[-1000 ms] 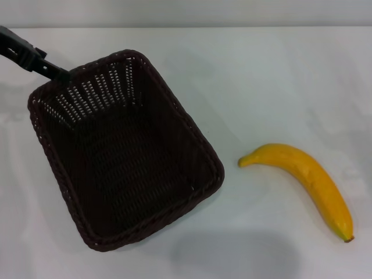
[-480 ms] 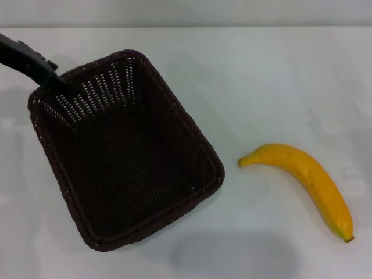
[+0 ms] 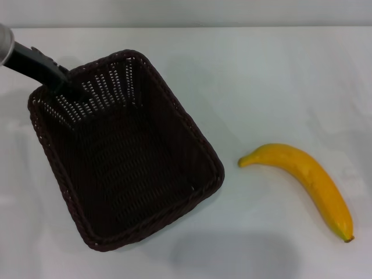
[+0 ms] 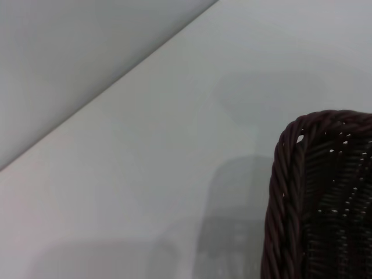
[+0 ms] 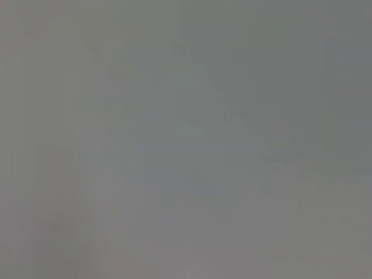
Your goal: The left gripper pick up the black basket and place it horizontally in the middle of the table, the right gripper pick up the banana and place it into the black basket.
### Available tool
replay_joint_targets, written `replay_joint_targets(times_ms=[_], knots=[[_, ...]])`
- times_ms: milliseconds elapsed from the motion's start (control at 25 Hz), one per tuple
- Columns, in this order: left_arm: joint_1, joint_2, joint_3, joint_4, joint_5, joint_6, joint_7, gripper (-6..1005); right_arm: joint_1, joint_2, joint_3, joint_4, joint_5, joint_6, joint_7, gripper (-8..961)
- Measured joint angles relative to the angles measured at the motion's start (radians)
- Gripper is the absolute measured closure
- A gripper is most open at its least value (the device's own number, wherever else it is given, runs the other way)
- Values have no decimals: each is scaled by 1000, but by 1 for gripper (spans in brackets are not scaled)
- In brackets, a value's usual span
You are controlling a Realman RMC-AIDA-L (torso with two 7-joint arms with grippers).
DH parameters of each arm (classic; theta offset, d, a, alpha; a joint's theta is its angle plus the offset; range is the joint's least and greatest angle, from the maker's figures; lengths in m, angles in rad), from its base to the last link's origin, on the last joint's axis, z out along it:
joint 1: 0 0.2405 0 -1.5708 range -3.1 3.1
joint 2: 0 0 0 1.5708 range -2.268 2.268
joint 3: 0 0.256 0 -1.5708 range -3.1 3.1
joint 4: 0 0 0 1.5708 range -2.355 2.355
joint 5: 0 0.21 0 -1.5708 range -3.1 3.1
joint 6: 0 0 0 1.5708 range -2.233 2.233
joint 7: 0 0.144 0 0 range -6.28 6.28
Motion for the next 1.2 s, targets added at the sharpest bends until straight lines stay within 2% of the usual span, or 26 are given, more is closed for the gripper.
replay_joint_targets(times_ms=[320,560,760,920,1000,1080,1120,1200], knots=[[-6,-4,1,-41,1,60,7,216,-2,-1,0,-2,0,0,3,98],[-7,-3,-5,-57,-23,83,14,396,1,-1,-1,-2,0,0,4,97],[-4,6,-8,-53,-48,66,13,626,-4,-1,-2,-2,0,1,11,97],[-6,13,-15,-50,-77,30,16,699,-5,-1,0,-1,0,1,14,98],[-1,23,-20,-46,-119,17,21,718,-5,-1,2,0,0,1,14,98],[10,43,-22,-44,-176,-4,22,737,-6,-1,4,0,0,0,14,98],[20,61,-25,-46,-219,-22,22,741,-6,-2,5,0,0,0,14,98],[33,76,-34,-49,-257,-39,21,750,-7,-2,6,0,1,-1,14,98]])
